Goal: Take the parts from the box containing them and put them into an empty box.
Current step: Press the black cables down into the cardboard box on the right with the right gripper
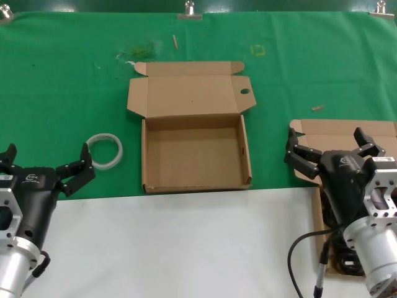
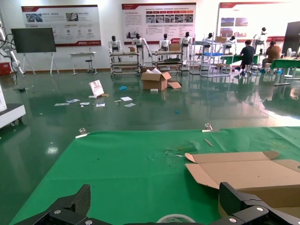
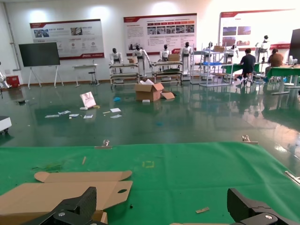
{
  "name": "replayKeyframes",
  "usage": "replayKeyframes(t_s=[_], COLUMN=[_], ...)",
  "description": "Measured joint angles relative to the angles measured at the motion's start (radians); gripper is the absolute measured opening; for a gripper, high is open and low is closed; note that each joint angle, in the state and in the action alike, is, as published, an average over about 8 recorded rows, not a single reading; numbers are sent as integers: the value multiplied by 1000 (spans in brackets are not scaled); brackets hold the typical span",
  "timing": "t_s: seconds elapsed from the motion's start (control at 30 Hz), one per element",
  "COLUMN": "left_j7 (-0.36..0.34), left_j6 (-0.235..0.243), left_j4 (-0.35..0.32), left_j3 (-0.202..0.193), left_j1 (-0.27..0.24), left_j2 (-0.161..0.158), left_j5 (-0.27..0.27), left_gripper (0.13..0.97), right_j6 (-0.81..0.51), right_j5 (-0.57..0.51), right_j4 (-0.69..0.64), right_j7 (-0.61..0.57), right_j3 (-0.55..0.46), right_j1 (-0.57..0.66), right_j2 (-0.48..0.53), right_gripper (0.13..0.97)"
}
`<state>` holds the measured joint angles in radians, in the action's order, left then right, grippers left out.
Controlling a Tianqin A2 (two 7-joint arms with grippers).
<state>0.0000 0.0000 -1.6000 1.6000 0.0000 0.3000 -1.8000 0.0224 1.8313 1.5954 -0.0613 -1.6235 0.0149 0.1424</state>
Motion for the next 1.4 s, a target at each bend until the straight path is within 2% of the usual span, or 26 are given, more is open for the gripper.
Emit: replayKeyframes(t_s=[0.67,0.83,1.07,1.23,1.4], left_j7=[0,0,0,0,0], left_j6=[0,0,0,0,0], left_j4=[0,0,0,0,0], left_j3=[0,0,0,0,0], left_j1=[0,0,0,0,0], left_j2=[0,0,0,0,0], left_j5=[0,0,0,0,0], left_gripper=[966,966,966,966,966], right_j6=[0,70,283,465,646], right_j5=[0,59,261,376,437], right_j4=[0,9,64,135,206], right_j7=[0,-33,-211,-421,-655], right_j3=[0,-42,-140,-154,-131], right_j1=[0,-4,-28,-75,-122], right_j2=[0,0,-2,-2,-2], right_gripper=[966,966,966,966,966])
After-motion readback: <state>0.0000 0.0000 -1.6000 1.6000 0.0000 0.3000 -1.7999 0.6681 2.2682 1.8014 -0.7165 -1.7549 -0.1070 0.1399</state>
